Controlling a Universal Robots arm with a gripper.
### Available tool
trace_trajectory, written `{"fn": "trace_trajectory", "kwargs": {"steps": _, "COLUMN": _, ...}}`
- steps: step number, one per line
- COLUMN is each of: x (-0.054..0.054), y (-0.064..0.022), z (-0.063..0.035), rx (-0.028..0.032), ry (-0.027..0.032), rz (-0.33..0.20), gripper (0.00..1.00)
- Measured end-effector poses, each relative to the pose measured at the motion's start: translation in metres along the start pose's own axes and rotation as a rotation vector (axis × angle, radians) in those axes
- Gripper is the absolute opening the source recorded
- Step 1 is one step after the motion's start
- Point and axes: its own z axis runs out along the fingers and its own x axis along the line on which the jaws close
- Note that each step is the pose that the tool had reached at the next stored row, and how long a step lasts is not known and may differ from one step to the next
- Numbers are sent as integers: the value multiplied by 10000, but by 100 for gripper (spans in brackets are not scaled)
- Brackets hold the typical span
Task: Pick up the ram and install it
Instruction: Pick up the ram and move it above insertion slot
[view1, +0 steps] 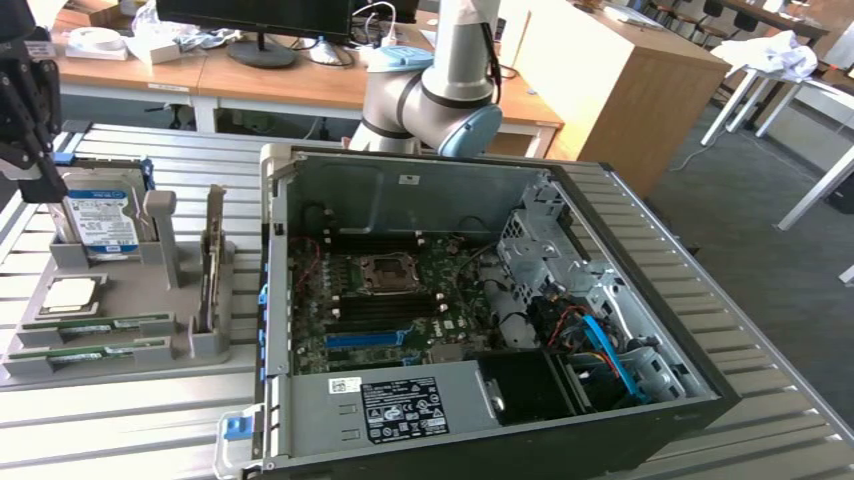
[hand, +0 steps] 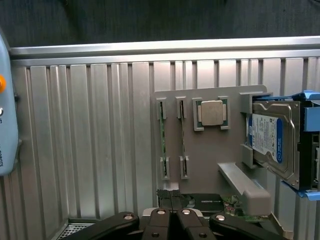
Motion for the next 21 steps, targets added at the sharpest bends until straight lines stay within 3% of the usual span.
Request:
{"fn": "trace_trajectory", "kwargs": {"steps": 7, "x": -1, "y": -14, "z": 1, "rx": -338, "ry": 13, "rz": -20, "gripper": 10}}
{"fn": "trace_trajectory", "kwargs": {"steps": 13, "x": -1, "y": -16, "z": 2, "rx": -372, "ry": 14, "rz": -21, "gripper": 10}}
{"fn": "trace_trajectory", "kwargs": {"steps": 14, "x": 0, "y": -24, "z": 2, "rx": -424, "ry": 16, "rz": -28, "gripper": 10}}
{"fn": "trace_trajectory", "kwargs": {"steps": 17, "x": -2, "y": -47, "z": 5, "rx": -764, "ry": 29, "rz": -45, "gripper": 10}}
{"fn": "trace_trajectory", "kwargs": {"steps": 18, "x": -2, "y": -51, "z": 5, "rx": -821, "ry": 31, "rz": -50, "gripper": 10}}
{"fn": "trace_trajectory", "kwargs": {"steps": 21, "x": -2, "y": -50, "z": 5, "rx": -840, "ry": 32, "rz": -49, "gripper": 10}}
